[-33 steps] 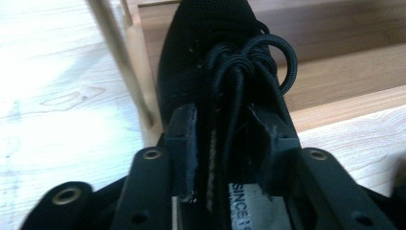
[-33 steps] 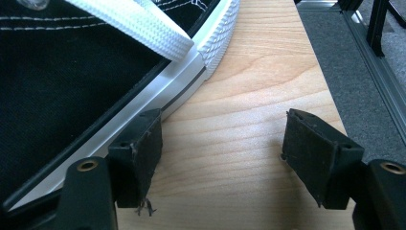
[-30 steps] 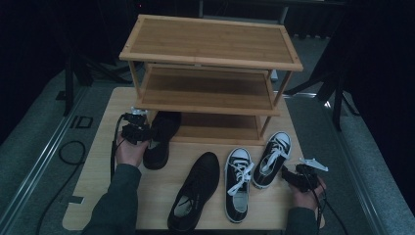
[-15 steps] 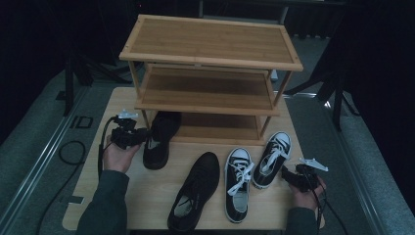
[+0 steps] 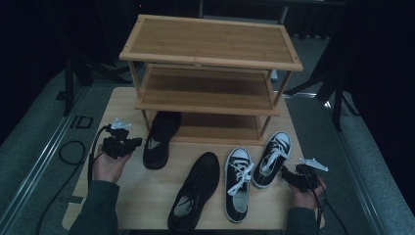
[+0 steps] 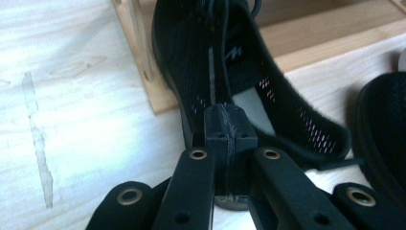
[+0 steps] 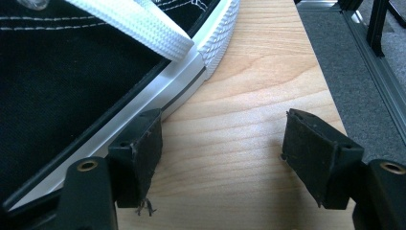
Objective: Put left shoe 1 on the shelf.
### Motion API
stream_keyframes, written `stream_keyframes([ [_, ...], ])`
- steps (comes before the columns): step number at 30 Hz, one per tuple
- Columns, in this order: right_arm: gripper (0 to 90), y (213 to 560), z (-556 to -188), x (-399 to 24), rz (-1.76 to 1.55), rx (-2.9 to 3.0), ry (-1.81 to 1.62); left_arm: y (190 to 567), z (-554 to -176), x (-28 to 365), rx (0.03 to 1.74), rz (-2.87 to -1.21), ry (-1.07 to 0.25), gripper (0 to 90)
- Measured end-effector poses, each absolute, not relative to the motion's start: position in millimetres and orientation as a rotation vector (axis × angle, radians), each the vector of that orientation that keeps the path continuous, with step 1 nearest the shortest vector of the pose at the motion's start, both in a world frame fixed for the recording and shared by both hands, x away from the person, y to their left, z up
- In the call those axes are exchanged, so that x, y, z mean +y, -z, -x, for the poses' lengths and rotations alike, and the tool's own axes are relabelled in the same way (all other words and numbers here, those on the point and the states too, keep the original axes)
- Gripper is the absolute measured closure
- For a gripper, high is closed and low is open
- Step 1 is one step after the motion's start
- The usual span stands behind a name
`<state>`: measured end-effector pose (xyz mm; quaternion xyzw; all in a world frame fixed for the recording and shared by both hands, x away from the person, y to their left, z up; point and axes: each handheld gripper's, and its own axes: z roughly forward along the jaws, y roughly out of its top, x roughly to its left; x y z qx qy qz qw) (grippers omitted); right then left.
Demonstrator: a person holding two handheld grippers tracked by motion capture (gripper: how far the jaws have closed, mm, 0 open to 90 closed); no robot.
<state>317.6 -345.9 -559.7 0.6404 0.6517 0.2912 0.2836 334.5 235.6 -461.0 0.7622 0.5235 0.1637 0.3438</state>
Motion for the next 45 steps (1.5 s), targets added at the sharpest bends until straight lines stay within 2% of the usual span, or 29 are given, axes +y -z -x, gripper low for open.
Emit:
stream_keyframes([
  [28, 29.6, 559.8, -317.5, -345.7, -1.714, 1.743, -0.778, 505.9, -295.4, 211.9, 1.328, -2.121, -0.344, 89.4],
  [45, 29.6, 559.8, -317.5, -345.7, -1.713, 1.744, -0.778, 504.0, -308.5, 195.3, 1.302, -2.138, -0.362, 89.2],
])
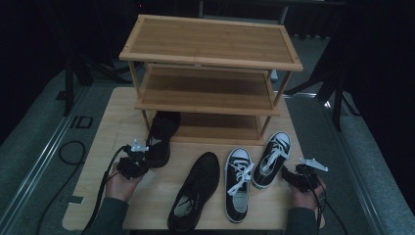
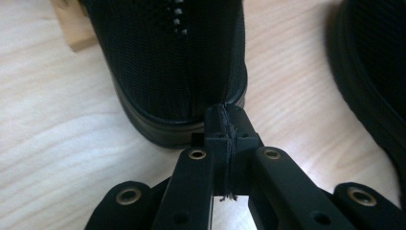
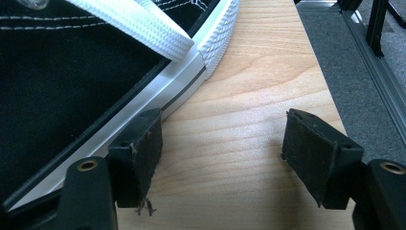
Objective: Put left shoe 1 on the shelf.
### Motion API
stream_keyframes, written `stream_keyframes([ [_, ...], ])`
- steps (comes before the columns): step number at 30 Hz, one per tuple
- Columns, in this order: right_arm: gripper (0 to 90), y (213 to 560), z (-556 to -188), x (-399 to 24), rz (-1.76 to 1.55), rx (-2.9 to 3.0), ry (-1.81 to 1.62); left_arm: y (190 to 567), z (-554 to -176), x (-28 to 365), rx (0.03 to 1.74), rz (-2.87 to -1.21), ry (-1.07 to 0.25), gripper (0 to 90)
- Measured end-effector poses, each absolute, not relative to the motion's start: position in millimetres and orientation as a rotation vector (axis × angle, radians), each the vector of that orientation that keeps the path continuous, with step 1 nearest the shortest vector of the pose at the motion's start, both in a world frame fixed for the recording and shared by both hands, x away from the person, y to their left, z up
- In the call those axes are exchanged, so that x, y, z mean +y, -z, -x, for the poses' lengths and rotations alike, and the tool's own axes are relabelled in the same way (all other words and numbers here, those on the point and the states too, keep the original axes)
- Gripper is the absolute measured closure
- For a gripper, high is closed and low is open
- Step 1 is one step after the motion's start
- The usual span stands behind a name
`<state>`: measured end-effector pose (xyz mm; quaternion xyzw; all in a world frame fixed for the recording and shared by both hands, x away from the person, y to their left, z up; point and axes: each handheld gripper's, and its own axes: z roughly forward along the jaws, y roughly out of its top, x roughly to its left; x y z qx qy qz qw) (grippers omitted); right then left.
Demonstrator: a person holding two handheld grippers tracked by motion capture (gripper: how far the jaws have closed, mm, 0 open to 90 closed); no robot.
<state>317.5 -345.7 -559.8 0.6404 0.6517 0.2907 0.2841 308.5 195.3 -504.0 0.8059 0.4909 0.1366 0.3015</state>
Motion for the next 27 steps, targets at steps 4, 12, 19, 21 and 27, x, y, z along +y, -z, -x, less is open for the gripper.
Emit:
stream_keyframes([
  [4, 29.7, 559.7, -317.5, -345.7, -1.714, 1.744, -0.778, 501.1, -316.9, 191.3, 1.29, -2.131, -0.377, 89.2],
  [12, 29.6, 559.8, -317.5, -345.7, -1.714, 1.743, -0.778, 497.2, -329.2, 183.4, 1.28, -2.157, -0.402, 89.4],
  [19, 29.7, 559.7, -317.5, -345.7, -1.714, 1.743, -0.778, 496.4, -333.8, 186.8, 1.284, -2.151, -0.405, 89.4],
  [21, 29.6, 559.7, -317.5, -345.7, -1.714, 1.743, -0.778, 495.7, -335.7, 186.3, 1.288, -2.143, -0.416, 89.4],
  [27, 29.7, 559.7, -317.5, -345.7, -1.714, 1.743, -0.778, 495.1, -344.2, 181.9, 1.287, -2.147, -0.424, 89.3],
])
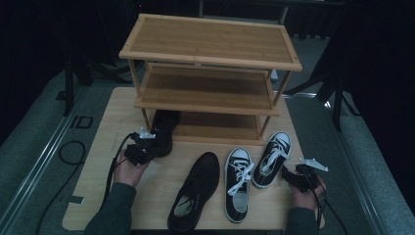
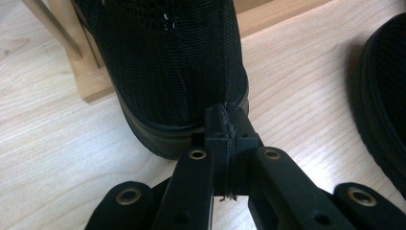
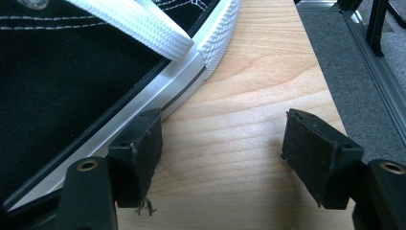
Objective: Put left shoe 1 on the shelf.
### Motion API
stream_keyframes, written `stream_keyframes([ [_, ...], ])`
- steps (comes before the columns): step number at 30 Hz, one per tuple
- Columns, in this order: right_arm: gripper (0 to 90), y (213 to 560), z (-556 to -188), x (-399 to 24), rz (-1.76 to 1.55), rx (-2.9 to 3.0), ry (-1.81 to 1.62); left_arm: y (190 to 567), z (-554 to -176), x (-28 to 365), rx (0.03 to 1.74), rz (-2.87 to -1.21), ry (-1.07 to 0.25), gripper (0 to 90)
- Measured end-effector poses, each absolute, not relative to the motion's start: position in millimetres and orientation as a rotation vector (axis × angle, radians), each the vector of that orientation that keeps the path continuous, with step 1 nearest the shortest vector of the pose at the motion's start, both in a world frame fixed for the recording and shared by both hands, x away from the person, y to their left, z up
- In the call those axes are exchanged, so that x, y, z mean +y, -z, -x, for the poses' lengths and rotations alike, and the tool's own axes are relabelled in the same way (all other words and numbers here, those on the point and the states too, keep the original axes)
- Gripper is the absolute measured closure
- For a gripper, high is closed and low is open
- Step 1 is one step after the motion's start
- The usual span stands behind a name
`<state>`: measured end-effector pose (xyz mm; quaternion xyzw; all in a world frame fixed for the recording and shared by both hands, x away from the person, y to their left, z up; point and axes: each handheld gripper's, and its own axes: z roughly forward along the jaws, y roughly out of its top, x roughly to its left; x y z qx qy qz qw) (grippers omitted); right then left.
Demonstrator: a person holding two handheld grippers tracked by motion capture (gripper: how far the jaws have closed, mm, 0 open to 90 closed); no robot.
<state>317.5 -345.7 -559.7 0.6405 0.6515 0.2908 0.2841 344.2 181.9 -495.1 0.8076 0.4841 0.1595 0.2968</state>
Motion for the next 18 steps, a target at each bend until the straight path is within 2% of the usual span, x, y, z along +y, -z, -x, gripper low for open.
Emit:
stream_keyframes([
  [18, 29.6, 559.7, -317.6, -345.7, -1.714, 1.744, -0.778, 493.0, -381.6, 173.6, 1.323, -2.134, -0.453, 89.2],
])
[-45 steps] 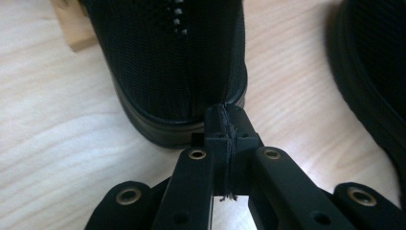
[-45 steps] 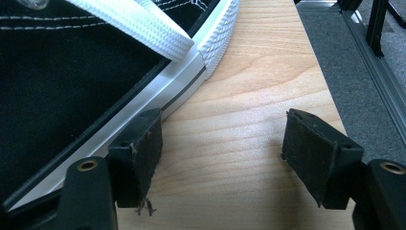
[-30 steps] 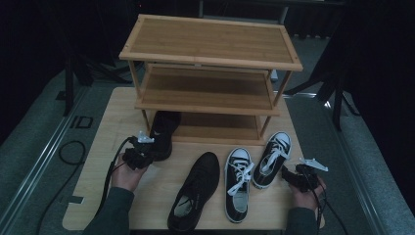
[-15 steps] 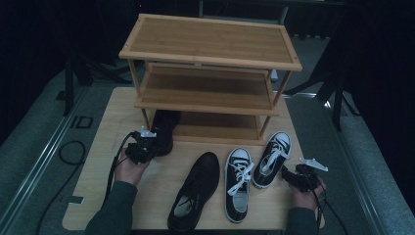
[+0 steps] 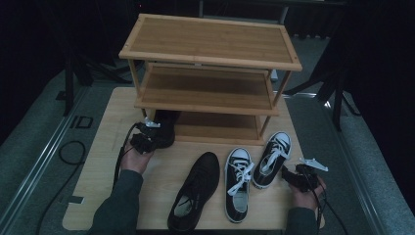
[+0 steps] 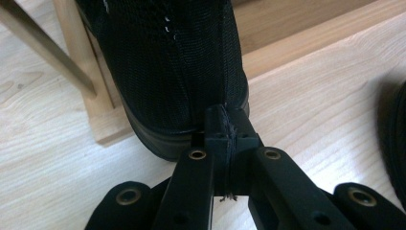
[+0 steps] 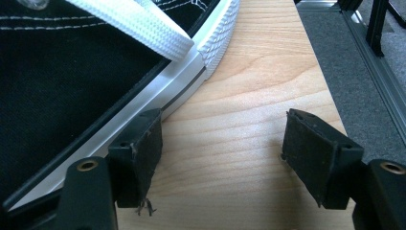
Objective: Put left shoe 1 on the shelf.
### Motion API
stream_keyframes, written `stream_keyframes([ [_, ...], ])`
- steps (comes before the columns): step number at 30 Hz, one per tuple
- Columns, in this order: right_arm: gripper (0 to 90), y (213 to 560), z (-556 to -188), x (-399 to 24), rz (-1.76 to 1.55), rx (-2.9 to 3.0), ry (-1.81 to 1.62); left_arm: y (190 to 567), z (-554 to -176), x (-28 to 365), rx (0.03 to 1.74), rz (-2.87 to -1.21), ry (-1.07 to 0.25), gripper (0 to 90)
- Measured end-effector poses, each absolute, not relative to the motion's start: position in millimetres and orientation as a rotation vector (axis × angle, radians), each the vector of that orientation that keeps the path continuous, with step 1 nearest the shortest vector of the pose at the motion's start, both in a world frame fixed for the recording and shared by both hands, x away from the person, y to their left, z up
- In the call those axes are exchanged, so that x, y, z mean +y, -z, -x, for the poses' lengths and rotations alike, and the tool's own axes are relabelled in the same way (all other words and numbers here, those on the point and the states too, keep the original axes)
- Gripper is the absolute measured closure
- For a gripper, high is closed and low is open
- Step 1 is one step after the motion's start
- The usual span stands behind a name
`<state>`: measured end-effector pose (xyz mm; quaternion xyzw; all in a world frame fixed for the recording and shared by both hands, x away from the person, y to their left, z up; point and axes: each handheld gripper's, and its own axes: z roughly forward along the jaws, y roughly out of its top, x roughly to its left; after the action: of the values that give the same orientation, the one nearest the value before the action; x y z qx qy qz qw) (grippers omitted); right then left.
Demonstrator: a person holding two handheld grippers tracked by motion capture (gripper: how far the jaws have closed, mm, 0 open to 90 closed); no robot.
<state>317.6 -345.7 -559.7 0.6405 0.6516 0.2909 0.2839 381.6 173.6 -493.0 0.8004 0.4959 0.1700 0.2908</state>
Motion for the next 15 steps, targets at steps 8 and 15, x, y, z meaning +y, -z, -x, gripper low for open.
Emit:
stream_keyframes([
  [8, 29.6, 559.7, -317.6, -345.8, -1.714, 1.744, -0.778, 494.5, -392.2, 170.2, 1.339, -2.132, -0.484, 89.2],
  [15, 29.6, 559.7, -317.6, -345.8, -1.714, 1.744, -0.779, 494.7, -397.8, 168.5, 1.341, -2.133, -0.481, 89.2],
])
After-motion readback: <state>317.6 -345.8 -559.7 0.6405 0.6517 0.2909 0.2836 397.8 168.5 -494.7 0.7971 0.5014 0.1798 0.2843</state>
